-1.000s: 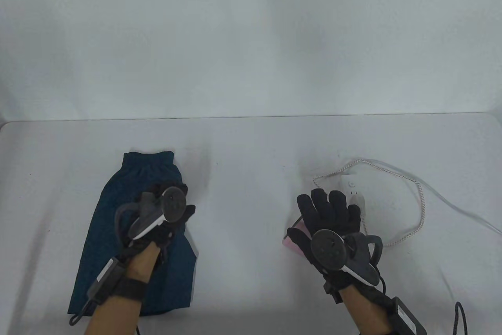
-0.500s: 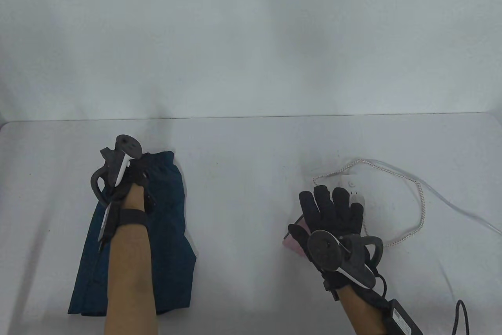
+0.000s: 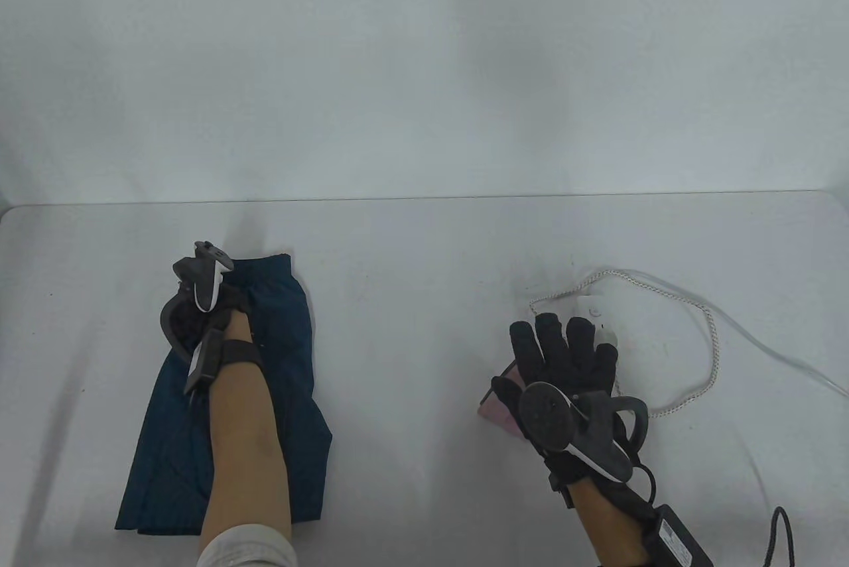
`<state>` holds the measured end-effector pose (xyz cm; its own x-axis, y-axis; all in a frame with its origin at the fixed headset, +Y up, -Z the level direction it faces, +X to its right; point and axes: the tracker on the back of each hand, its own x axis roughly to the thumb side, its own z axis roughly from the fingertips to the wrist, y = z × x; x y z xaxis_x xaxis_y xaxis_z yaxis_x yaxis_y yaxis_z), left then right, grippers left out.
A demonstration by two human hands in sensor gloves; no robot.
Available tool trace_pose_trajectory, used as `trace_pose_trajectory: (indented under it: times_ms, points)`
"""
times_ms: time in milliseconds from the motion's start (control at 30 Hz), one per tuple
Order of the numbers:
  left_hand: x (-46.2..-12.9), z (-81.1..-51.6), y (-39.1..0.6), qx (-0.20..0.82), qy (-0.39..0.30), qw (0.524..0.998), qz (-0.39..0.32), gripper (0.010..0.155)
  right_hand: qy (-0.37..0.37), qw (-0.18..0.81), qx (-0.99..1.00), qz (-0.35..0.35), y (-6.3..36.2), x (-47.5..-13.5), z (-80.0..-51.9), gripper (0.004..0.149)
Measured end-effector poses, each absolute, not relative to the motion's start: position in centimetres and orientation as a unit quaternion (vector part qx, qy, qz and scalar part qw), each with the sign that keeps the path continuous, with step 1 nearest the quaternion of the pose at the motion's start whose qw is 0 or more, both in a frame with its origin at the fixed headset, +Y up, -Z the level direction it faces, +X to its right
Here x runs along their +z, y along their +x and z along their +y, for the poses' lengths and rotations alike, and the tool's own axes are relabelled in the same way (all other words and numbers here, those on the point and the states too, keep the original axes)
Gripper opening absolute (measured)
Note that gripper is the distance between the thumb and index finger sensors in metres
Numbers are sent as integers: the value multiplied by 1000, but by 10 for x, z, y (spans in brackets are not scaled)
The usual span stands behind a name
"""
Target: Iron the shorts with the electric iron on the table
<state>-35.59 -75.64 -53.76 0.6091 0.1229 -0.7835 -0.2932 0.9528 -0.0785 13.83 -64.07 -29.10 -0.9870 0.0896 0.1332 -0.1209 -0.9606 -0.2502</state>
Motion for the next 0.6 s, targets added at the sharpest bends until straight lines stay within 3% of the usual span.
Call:
trace_pose_trajectory:
  times_ms: [67,133,267,600]
  points:
    - [-536,-754,-357,124,-93,896,417,58,60,52,988,-132,138,-290,-640,76]
    - [-532,-753,-355,156,-78,896,408,52,62,50,987,-136,138,-289,-640,76]
    - [-521,-740,-343,164,-15,916,366,48,74,49,986,-143,135,-288,-637,76]
    - [-476,-648,-278,275,106,938,181,47,82,67,984,-144,141,-284,-636,76]
